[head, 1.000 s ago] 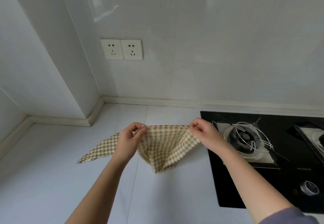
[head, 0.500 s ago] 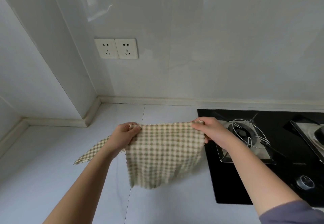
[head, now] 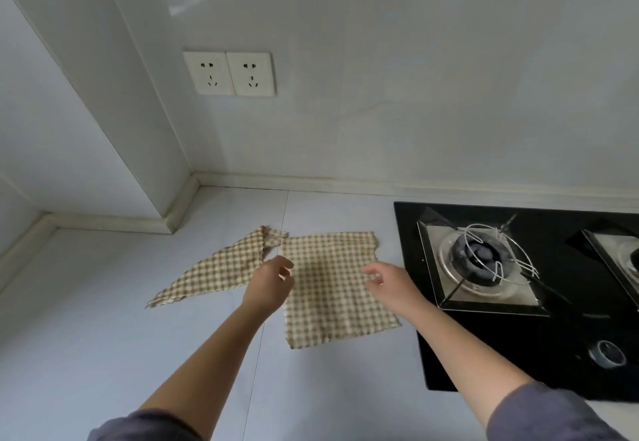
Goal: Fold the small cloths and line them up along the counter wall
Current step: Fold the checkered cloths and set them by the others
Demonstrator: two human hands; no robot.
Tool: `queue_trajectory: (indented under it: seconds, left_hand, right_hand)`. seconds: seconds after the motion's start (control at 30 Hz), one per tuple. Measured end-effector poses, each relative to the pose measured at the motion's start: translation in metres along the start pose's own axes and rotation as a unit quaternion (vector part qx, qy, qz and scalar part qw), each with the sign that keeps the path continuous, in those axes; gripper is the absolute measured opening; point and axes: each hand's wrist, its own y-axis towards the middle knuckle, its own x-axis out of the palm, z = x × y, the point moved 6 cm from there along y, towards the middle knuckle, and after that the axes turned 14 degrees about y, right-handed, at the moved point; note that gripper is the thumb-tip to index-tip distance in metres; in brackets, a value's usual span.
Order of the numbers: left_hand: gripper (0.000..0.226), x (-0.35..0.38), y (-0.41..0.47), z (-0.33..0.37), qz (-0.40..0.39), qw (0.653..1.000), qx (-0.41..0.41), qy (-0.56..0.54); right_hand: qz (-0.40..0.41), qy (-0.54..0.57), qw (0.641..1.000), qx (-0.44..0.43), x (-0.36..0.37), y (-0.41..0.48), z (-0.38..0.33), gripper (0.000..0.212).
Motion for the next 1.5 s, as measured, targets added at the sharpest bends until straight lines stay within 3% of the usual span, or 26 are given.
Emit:
queue_trajectory:
  seconds: [0.13,0.23,0.33,0.37,0.43,0.6,0.7,0.8,0.87,0.97,1.07,1.2,1.5]
  left_hand:
    - [0.01,0.035,-0.035,0.001,-0.034,0.992,0.093,0.079]
    - [0.028,0.061,-0.051,0.006,-0.066,0.965,0.167,0.191]
    - [0.015,0.07,-0.059,0.012,-0.001,0.942,0.225,0.25]
    - [0.006,0.069,-0.06,0.015,0.021,0.934,0.237,0.265]
    - [0.015,0.065,-0.059,0.019,0.067,0.925,0.253,0.277]
    - [0.009,0.054,-0.064,0.012,0.083,0.923,0.265,0.267]
    - [0.038,0.055,-0.066,-0.002,0.052,0.936,0.248,0.243]
    - [0.025,0.055,-0.066,-0.015,0.044,0.964,0.21,0.16]
    - [0.014,0.051,-0.064,-0.022,0.046,0.984,0.161,0.064]
    - [0.011,0.036,-0.066,-0.025,0.067,0.991,0.107,-0.038]
    - [0.01,0.023,-0.072,-0.027,0.06,0.991,0.07,-0.092]
    - [0.015,0.018,-0.077,-0.033,0.037,0.992,0.067,-0.096]
    - [0.025,0.026,-0.045,-0.028,0.015,0.995,-0.046,-0.092]
  right_hand:
    - [-0.031,-0.097,0.995,-0.02,0.022,-0.022,0.028,0.027]
    - [-0.062,-0.193,0.979,-0.038,0.033,-0.032,0.037,0.035]
    - [-0.077,-0.287,0.953,-0.06,0.046,-0.037,0.04,0.045]
    - [-0.073,-0.315,0.944,-0.062,0.05,-0.037,0.041,0.048]
    - [-0.042,-0.349,0.934,-0.06,0.056,-0.038,0.039,0.05]
    - [0.058,-0.38,0.918,-0.093,0.06,-0.035,0.034,0.064]
    - [0.08,-0.364,0.922,-0.101,0.048,-0.036,0.036,0.056]
    - [0.051,-0.315,0.944,-0.09,0.037,-0.036,0.045,0.034]
    - [0.028,-0.29,0.953,-0.082,0.033,-0.036,0.053,0.034]
    - [0.03,-0.134,0.989,-0.056,0.021,-0.043,0.06,0.022]
    - [0.026,0.01,1.0,-0.014,0.008,-0.05,0.063,0.006]
    - [-0.048,0.068,0.996,0.034,0.003,-0.059,0.064,0.012]
    - [0.025,0.233,0.97,0.071,0.005,-0.03,0.055,0.004]
